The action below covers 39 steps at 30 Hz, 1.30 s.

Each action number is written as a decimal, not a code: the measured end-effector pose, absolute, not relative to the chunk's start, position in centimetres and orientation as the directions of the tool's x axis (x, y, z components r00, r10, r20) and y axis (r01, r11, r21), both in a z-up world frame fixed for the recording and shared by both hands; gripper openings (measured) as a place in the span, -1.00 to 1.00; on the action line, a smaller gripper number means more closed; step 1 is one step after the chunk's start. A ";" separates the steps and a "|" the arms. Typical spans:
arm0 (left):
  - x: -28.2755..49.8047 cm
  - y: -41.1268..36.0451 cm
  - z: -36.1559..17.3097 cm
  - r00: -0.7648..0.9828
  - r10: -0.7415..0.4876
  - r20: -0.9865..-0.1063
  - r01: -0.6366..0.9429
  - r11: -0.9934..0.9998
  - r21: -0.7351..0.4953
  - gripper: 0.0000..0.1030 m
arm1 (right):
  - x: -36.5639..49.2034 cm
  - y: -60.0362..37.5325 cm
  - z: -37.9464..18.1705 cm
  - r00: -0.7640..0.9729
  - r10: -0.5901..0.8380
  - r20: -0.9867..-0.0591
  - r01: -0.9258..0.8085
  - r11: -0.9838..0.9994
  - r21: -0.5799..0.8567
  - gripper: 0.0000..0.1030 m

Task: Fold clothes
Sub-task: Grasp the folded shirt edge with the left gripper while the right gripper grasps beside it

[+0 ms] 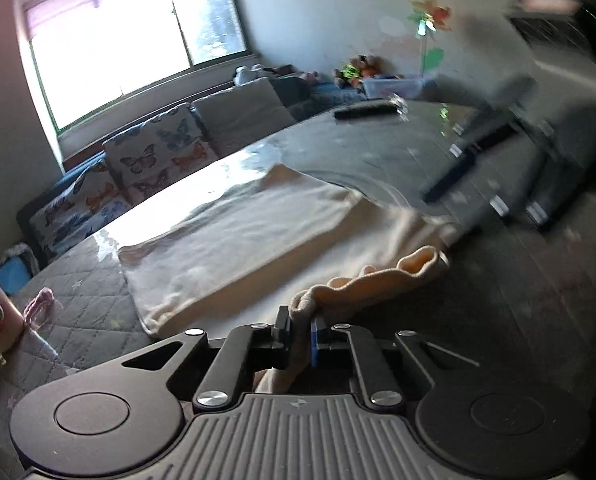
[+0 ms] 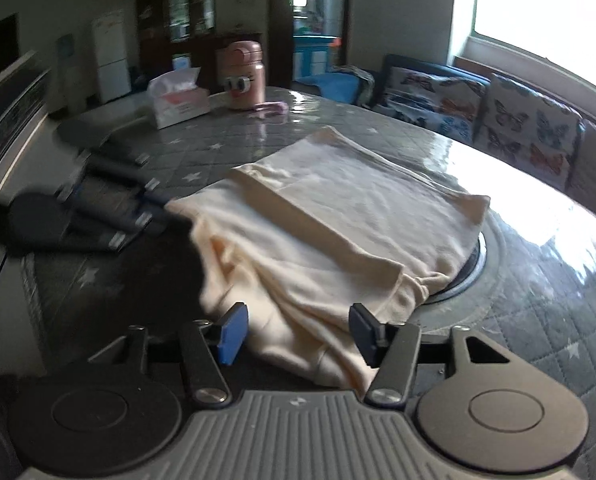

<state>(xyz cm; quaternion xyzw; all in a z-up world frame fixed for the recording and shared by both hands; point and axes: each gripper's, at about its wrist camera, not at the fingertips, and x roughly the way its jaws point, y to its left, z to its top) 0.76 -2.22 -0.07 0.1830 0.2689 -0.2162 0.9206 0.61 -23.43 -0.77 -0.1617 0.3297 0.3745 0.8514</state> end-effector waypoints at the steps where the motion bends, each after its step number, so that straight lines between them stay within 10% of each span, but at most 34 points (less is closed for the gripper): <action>1: 1.3 -2.1 0.2 0.762 -0.301 -0.574 0.490 0.847 0.206 -0.81 | 0.4 -23.3 -0.8 0.498 0.535 -0.683 -0.755 0.654 -0.038 0.24; 9: 3.7 -2.0 1.3 0.760 -0.311 -0.571 0.475 0.865 0.162 -0.81 | 1.2 -21.1 -2.5 0.527 0.530 -0.664 -0.775 0.620 -0.120 0.21; 16: 2.0 -1.5 0.4 0.754 -0.305 -0.582 0.481 0.860 0.172 -0.71 | 2.7 -20.5 -2.6 0.519 0.536 -0.666 -0.766 0.637 -0.084 -0.58; 24: -0.8 -1.0 -1.3 0.769 -0.245 -0.590 0.464 0.850 0.251 -0.03 | 4.1 -20.6 -1.8 0.497 0.556 -0.667 -0.746 0.666 -0.001 -0.73; 28: -1.1 -1.0 -2.2 0.786 -0.200 -0.585 0.443 0.842 0.308 -0.01 | 4.5 -20.6 -1.4 0.495 0.563 -0.662 -0.739 0.674 0.021 -0.74; 39: -1.4 -0.8 -1.9 0.814 -0.174 -0.554 0.435 0.814 0.384 -0.86 | 3.5 -21.1 -0.7 0.535 0.576 -0.618 -0.720 0.694 0.024 -0.82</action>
